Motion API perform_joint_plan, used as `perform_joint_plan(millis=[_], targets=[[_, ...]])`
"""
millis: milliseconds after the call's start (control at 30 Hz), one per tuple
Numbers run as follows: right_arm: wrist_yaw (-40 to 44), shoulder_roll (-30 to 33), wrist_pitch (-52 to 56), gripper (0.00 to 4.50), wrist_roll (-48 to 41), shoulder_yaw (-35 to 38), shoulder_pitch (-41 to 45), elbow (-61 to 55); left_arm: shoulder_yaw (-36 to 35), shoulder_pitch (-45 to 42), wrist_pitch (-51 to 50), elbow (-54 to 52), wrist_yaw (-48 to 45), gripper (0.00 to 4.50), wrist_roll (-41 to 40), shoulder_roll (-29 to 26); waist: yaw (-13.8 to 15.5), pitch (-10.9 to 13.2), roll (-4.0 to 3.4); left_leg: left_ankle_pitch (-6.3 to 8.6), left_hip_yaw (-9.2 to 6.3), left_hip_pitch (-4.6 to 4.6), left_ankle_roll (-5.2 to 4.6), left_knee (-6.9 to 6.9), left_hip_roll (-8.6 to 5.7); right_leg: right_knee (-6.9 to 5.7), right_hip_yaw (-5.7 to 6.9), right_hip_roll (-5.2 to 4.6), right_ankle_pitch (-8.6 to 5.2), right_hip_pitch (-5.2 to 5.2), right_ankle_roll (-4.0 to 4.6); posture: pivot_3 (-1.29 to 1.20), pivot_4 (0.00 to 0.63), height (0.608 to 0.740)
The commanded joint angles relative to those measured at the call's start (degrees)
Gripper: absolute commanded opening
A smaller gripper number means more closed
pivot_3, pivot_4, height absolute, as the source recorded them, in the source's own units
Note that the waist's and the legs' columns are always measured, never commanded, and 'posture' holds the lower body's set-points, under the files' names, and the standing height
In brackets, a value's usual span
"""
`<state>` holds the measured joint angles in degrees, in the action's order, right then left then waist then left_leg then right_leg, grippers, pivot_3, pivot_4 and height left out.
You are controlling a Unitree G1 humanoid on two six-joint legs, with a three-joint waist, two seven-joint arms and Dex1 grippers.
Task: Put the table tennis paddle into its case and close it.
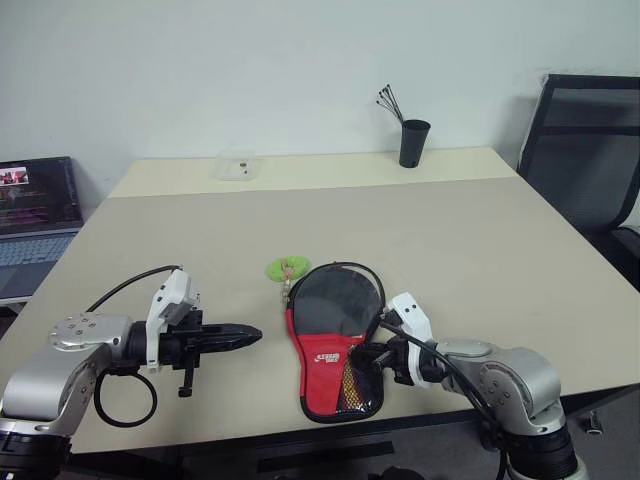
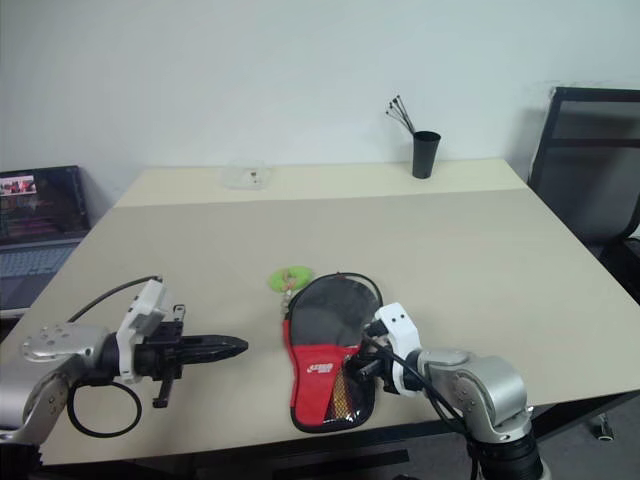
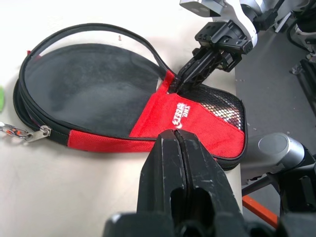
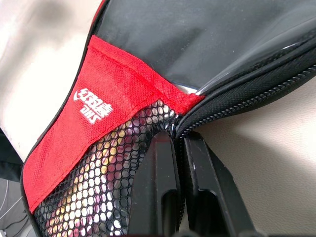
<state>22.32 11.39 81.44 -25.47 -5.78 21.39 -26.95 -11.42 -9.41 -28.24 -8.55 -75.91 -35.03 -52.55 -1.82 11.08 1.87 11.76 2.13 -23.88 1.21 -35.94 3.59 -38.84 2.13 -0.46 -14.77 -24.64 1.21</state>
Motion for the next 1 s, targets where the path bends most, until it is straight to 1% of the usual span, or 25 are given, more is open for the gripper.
perform_joint_plan(millis=[33, 67, 100, 167, 267, 500, 667, 733, 867, 1000], targets=[[-1.3, 0.1, 0.5, 0.03, -0.4, 0.2, 0.0, -1.7, 0.3, -0.9, 1.0, 0.0, -0.6, 0.00, 0.2, -0.4, 0.0, 0.0, 0.00, 0.00, 0.00, 0.00, 0.00, 0.00, 0.00, 0.00, 0.00, 0.00, 0.00, 0.00, 0.00, 0.00, 0.150, 0.740], [-1.9, 0.0, 0.6, 0.03, -0.2, 0.6, 0.1, -1.7, 0.3, -1.0, 1.0, 0.1, -0.6, 0.00, 0.2, -0.4, 0.0, 0.0, 0.01, 0.00, 0.00, 0.00, 0.00, -0.01, 0.00, 0.00, 0.00, 0.00, 0.00, 0.00, 0.00, 0.00, 0.150, 0.740], [-2.4, 0.1, 0.5, 0.55, 0.0, 0.9, 0.1, -1.9, 0.3, -1.0, 1.1, 0.2, -0.6, 0.00, 0.3, -0.4, 0.0, 0.0, 0.01, 0.00, 0.00, 0.00, 0.00, -0.02, 0.01, -0.01, 0.00, 0.00, 0.00, 0.01, 0.00, 0.00, 0.150, 0.740], [-3.8, -0.1, 0.8, 1.00, 0.2, 1.7, 0.4, -2.2, 0.4, -1.0, 1.4, 0.3, -0.6, 0.00, 0.4, -0.3, 0.0, 0.0, 0.02, 0.00, 0.00, 0.01, 0.00, -0.03, 0.01, -0.02, 0.00, 0.00, 0.00, 0.01, 0.00, 0.00, 0.150, 0.740], [-4.5, 1.0, 1.6, 2.03, -0.4, 2.5, 1.0, -4.3, 0.4, -0.8, 1.6, 0.2, -0.5, 0.00, 0.4, -0.3, 0.0, 0.0, 0.02, 0.00, -0.01, 0.00, 0.00, -0.03, 0.01, -0.03, 0.01, 0.00, 0.00, 0.01, 0.00, 0.00, 0.150, 0.740], [-2.7, 4.7, 4.8, 4.48, -3.1, 5.0, 3.5, -10.4, 0.6, -0.1, 2.4, 0.4, -0.3, 0.00, 0.6, 0.0, 0.0, 0.0, 0.02, 0.00, -0.01, 0.02, 0.00, -0.03, 0.01, -0.03, 0.01, 0.02, 0.00, 0.01, 0.00, 0.00, 0.150, 0.740], [4.0, 6.5, 3.7, 4.48, -9.8, 10.8, 8.3, -10.7, 0.6, -0.6, 2.8, 1.1, 0.0, 0.00, 0.8, 0.3, 0.0, 0.0, 0.02, 0.00, -0.05, 0.02, 0.00, -0.04, 0.01, -0.05, 0.04, 0.10, 0.00, 0.01, 0.00, 0.00, 0.150, 0.740], [6.5, 7.0, 0.5, 4.48, -11.5, 11.1, 10.0, -9.4, 0.3, -1.2, 2.8, 1.7, 1.2, 0.00, 0.7, 0.8, 0.0, 0.0, 0.02, 0.00, -0.06, 0.02, 0.00, -0.04, 0.01, -0.05, 0.05, 0.13, 0.00, 0.01, 0.00, 0.00, 0.150, 0.740], [10.7, 7.7, -7.7, 4.48, -11.8, 7.2, 12.1, -5.7, -1.2, -2.7, 1.3, 3.0, 5.9, 0.00, 0.3, 2.4, 0.0, 0.0, 0.03, 0.00, -0.07, 0.01, 0.00, -0.04, 0.02, -0.05, 0.05, 0.17, 0.00, 0.01, 0.01, 0.00, 0.150, 0.740], [12.9, 6.9, -15.9, 4.48, -9.2, -0.7, 12.6, 0.0, -3.3, -2.7, -0.3, 3.6, 10.2, 0.00, -0.4, 3.1, -0.1, 0.0, 0.03, 0.00, -0.06, 0.02, -0.01, -0.04, 0.05, -0.05, 0.04, 0.21, 0.00, 0.01, 0.01, 0.00, 0.150, 0.740]])
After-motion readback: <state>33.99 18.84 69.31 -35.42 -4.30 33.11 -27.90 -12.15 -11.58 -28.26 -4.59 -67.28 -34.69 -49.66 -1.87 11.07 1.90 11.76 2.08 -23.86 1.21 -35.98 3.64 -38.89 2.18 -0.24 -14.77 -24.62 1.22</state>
